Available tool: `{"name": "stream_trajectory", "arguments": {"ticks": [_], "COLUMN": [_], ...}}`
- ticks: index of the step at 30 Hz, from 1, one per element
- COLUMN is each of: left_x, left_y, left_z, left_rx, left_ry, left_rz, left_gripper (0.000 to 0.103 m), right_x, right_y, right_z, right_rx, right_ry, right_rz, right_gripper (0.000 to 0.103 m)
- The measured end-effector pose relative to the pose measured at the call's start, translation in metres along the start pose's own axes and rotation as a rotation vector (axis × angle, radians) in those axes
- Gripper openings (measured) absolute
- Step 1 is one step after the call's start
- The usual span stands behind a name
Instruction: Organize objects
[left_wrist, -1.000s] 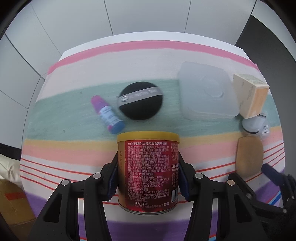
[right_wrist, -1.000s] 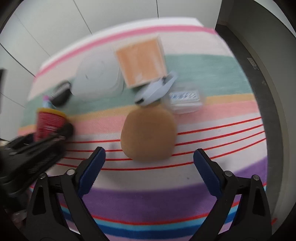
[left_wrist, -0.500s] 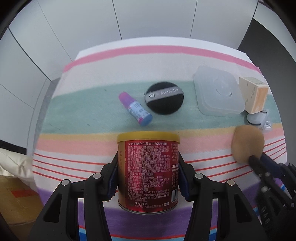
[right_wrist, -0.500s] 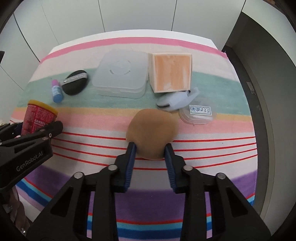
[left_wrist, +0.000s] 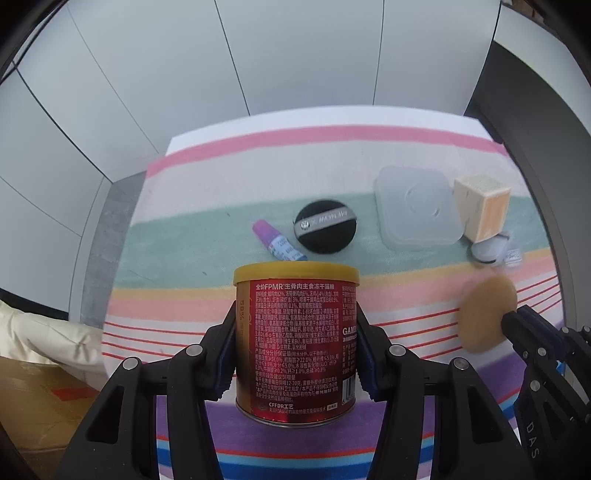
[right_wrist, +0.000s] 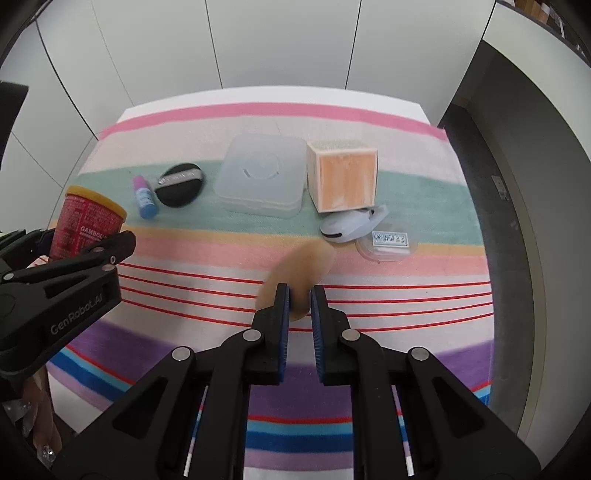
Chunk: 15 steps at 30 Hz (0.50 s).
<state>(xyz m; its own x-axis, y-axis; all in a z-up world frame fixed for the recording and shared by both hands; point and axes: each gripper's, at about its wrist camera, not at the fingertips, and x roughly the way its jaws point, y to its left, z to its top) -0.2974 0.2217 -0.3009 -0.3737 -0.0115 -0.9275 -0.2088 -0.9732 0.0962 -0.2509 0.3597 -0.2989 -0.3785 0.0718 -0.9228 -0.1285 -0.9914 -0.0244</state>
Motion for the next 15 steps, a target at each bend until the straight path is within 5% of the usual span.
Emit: {"name": "stream_trajectory", "arguments": {"ticks": [15], "left_x": [-0.067], "left_y": [0.025], "left_z": [-0.001], "left_rx": [-0.033], "left_ry": [-0.074], "left_rz": [0.019], "left_gripper": [0.055], "right_x": [-0.083], "right_y": [0.006], "right_z": [0.006], "right_rx": [-0.011], "right_ry": [-0.111], "right_rz": [-0.005], "right_gripper": [0.011]}}
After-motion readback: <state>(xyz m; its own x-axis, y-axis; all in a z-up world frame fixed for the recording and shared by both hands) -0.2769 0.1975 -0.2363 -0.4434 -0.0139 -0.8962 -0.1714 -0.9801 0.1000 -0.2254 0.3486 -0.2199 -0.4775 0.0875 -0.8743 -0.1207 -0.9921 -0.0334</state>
